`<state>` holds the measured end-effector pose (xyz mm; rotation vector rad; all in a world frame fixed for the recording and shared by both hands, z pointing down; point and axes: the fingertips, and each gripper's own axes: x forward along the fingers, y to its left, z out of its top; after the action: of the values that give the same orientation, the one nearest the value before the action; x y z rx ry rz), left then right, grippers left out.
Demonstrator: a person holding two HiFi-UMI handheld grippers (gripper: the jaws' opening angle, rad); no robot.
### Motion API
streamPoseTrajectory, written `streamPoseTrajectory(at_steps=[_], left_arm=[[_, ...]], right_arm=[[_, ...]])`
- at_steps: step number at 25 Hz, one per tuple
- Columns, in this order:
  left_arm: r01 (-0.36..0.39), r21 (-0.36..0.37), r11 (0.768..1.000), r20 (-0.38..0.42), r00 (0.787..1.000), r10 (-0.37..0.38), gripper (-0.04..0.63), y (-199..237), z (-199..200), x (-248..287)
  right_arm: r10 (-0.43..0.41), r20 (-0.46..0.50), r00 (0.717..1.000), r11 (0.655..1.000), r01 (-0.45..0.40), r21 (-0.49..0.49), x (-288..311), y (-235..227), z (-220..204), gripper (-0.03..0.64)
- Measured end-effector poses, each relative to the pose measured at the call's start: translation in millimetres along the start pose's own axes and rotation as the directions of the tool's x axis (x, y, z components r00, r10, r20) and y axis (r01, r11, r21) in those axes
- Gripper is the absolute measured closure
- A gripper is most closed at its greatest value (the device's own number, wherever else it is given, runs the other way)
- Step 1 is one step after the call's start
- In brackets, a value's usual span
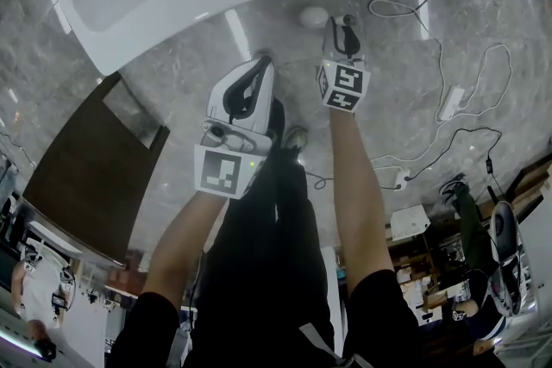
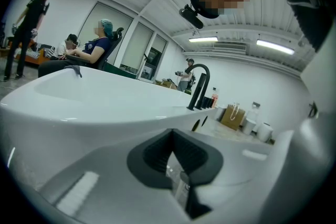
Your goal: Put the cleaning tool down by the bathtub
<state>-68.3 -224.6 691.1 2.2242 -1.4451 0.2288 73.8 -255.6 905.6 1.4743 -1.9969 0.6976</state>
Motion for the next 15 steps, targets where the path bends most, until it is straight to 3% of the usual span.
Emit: streamPoseTrajectory(at_steps=[15], left_arm=[[-0.021,-0.018,1.000,-0.005,1.000,0.021,0.588,26.7,-2.8,-3.0]], right_arm=[[-0.006,-0.006,1.000,1.000,0.006,-0.004,32.6,4.6,17.6,0.522]])
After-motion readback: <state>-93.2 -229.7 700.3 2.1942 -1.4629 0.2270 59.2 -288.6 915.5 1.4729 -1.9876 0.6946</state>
